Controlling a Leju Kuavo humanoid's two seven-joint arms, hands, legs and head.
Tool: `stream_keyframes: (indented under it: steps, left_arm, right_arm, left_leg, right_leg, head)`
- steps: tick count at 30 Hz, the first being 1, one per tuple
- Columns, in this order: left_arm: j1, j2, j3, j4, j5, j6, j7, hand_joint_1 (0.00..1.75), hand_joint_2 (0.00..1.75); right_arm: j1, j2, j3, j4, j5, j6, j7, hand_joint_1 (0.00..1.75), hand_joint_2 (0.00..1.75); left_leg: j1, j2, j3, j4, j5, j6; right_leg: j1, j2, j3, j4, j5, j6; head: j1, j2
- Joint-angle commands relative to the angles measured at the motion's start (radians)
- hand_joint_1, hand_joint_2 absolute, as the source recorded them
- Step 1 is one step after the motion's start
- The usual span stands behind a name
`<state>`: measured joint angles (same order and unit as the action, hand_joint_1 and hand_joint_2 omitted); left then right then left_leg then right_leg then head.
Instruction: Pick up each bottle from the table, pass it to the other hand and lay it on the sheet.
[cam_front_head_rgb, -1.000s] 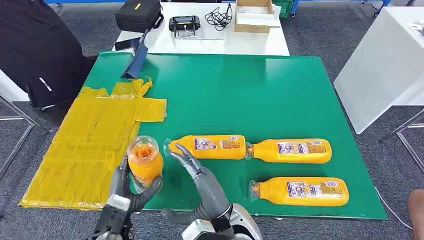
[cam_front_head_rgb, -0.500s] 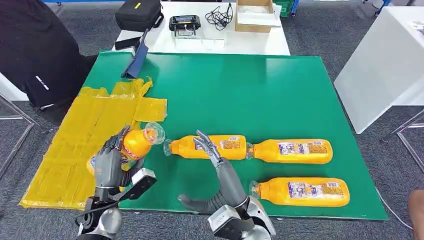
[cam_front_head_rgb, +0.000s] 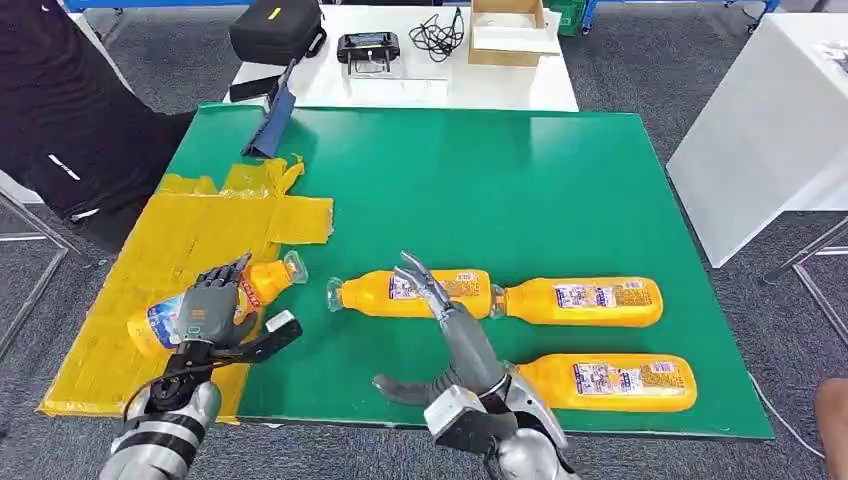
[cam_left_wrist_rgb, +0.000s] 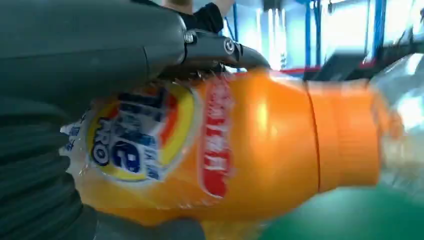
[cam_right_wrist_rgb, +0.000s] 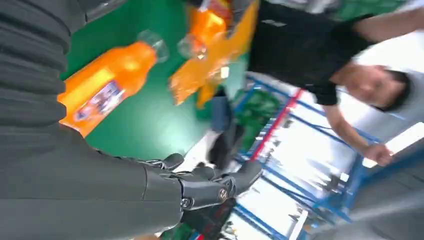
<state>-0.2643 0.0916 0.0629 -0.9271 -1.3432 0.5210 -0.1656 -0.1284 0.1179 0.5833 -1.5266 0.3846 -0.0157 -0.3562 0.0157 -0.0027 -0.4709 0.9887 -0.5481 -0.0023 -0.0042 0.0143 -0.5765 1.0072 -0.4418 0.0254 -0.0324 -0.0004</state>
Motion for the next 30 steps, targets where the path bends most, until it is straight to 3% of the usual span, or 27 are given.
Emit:
stream_keyframes:
  steps: [1, 3, 6, 8, 10, 11, 14, 18, 24, 29, 30]
  left_arm:
    - [-0.186, 0.064, -0.062, 0.358, 0.097, -0.145, -0.159, 0.0, 1.75]
    - [-0.184, 0.064, -0.065, 0.356, 0.1, -0.147, -0.156, 0.0, 1.75]
    - [-0.198, 0.067, -0.104, 0.331, 0.168, -0.209, -0.228, 0.0, 1.75]
    - [-0.198, 0.082, -0.126, 0.3, 0.23, -0.253, -0.265, 0.0, 1.75]
    - [-0.184, 0.105, -0.123, 0.262, 0.369, -0.342, -0.384, 0.0, 1.75]
    - [-0.168, 0.12, -0.121, 0.234, 0.449, -0.413, -0.46, 0.0, 0.0]
    - [-0.047, 0.191, -0.177, 0.0, 0.777, -0.64, -0.533, 0.0, 0.0]
    - [0.026, 0.235, -0.224, -0.167, 1.021, -0.718, -0.533, 0.0, 0.0]
    - [0.046, 0.168, -0.162, -0.316, 1.266, -0.875, -0.533, 0.0, 0.0]
    - [0.01, 0.04, 0.01, -0.313, 1.348, -1.084, -0.533, 0.0, 0.0]
    - [0.01, 0.04, 0.01, -0.313, 1.348, -1.084, -0.533, 0.0, 0.0]
  right_arm:
    - [-0.324, -0.062, -0.043, 0.412, 0.108, -0.017, 0.09, 0.0, 1.75]
    - [-0.32, -0.06, -0.045, 0.408, 0.109, -0.016, 0.089, 0.0, 1.75]
    - [-0.393, -0.077, -0.02, 0.486, 0.262, -0.077, 0.134, 0.0, 1.75]
    - [-0.493, -0.081, -0.005, 0.636, 0.259, 0.028, 0.173, 0.0, 1.75]
    - [-0.582, -0.074, 0.022, 0.804, 0.247, 0.087, 0.149, 0.0, 1.75]
    - [-0.612, -0.067, 0.032, 0.87, 0.237, 0.109, 0.128, 0.0, 1.75]
    - [-0.657, -0.047, 0.058, 0.983, 0.23, 0.137, 0.102, 0.0, 1.75]
    - [-0.676, -0.036, 0.076, 1.036, 0.224, 0.162, 0.105, 0.0, 1.75]
    - [-0.688, -0.026, 0.099, 1.105, 0.219, 0.181, 0.132, 0.0, 1.75]
    - [-0.693, -0.004, 0.132, 1.163, 0.25, 0.159, 0.179, 0.0, 1.75]
    - [-0.693, -0.004, 0.132, 1.163, 0.25, 0.159, 0.179, 0.0, 1.75]
  left_leg:
    - [0.0, 0.0, 0.002, -0.001, 0.002, 0.0]
    - [-0.001, -0.002, 0.003, -0.002, 0.004, 0.0]
    - [-0.001, -0.005, 0.004, -0.001, 0.004, 0.0]
    - [-0.001, -0.003, 0.004, -0.001, 0.004, 0.0]
    - [-0.001, -0.002, 0.003, 0.0, 0.005, 0.0]
    - [-0.001, -0.001, 0.002, 0.0, 0.005, 0.0]
    - [-0.001, 0.002, 0.004, -0.002, 0.005, 0.0]
    - [-0.001, -0.001, 0.006, 0.0, 0.004, 0.0]
    - [0.0, -0.006, 0.0, 0.001, 0.005, 0.0]
    - [0.0, -0.005, 0.0, 0.0, 0.005, 0.001]
    - [-0.001, -0.006, 0.0, 0.0, 0.005, 0.0]
  right_leg:
    - [0.0, 0.0, 0.001, -0.001, 0.002, 0.001]
    - [0.0, -0.003, 0.004, -0.002, 0.002, 0.001]
    - [-0.001, -0.005, 0.006, -0.001, 0.001, 0.0]
    - [-0.001, -0.004, 0.005, -0.002, 0.003, 0.0]
    - [-0.002, -0.003, 0.004, -0.002, 0.004, 0.0]
    - [-0.002, -0.002, 0.003, -0.001, 0.004, 0.0]
    - [-0.002, 0.001, 0.005, -0.002, 0.005, 0.0]
    - [-0.002, -0.001, 0.006, 0.001, 0.002, 0.0]
    - [0.001, -0.006, 0.002, 0.0, 0.001, 0.001]
    - [0.001, -0.006, 0.003, -0.001, 0.002, 0.001]
    - [0.0, -0.006, 0.002, 0.0, 0.001, 0.001]
  head:
    - [0.001, 0.0]
    - [0.0, 0.0]
    - [0.001, 0.0]
    - [0.0, 0.0]
    - [0.0, 0.0]
    - [0.0, 0.0]
    - [0.001, 0.0]
    - [0.0, 0.0]
    - [0.0, 0.0]
    - [0.0, 0.0]
    - [0.0, 0.0]
